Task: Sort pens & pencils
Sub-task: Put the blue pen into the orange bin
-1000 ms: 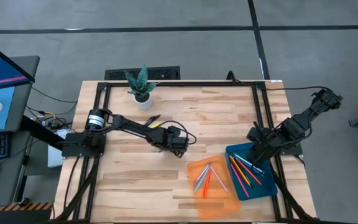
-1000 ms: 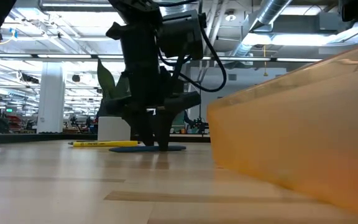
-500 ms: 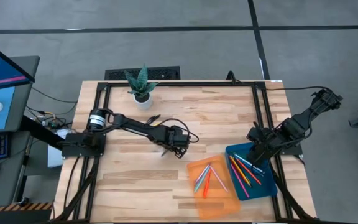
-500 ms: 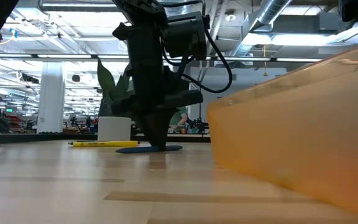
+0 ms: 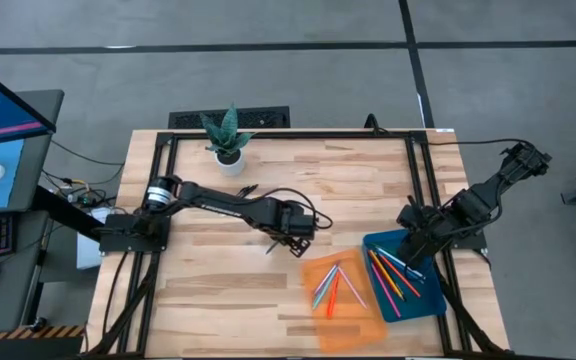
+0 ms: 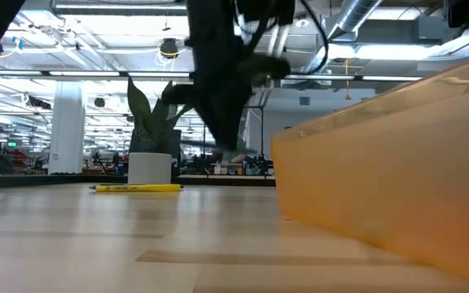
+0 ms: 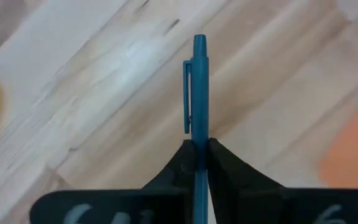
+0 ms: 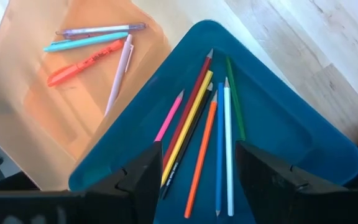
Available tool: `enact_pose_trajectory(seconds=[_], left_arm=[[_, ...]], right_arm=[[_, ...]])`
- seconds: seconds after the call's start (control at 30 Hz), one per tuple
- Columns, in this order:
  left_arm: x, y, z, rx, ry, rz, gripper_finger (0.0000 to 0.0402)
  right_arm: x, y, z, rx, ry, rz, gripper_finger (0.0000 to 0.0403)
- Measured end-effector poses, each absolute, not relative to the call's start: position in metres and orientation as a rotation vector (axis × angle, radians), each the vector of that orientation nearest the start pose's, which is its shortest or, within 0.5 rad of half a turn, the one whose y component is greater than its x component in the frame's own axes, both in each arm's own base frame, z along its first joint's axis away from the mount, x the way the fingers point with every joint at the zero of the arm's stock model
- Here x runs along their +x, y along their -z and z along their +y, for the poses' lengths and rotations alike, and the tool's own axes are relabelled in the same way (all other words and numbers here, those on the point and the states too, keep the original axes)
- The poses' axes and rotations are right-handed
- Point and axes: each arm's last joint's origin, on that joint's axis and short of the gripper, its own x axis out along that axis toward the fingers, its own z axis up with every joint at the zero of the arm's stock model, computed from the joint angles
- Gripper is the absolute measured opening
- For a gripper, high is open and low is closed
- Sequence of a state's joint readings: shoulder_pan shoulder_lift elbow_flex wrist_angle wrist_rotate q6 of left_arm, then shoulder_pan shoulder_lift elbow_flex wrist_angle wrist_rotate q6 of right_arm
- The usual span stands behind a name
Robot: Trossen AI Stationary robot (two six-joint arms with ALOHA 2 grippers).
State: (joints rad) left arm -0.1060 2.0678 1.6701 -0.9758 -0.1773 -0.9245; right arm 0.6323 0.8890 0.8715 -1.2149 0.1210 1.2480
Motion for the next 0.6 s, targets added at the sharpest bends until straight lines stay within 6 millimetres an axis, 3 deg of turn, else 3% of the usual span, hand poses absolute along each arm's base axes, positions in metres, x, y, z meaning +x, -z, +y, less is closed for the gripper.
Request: enact_pose_trajectory(seconds=[0.2, 0.37, 0.6], left_arm=[[0.421, -0.246, -0.054, -0.610, -0.628, 1.138, 0.0008], [0.426, -0.283, -0.081, -0.668, -0.544, 1.030, 0.0010], [0.433, -0.304, -0.101, -0.694, -0.553, 0.809, 0.0010]], right_arm=[[0.108, -0.273, 0.075, 0.634, 0.310, 1.222, 0.0221], [0.109, -0.274, 0.077, 0.664, 0.278, 1.235, 0.0221], [0.110, -0.274, 0.078, 0.661, 0.278, 1.228, 0.0221]])
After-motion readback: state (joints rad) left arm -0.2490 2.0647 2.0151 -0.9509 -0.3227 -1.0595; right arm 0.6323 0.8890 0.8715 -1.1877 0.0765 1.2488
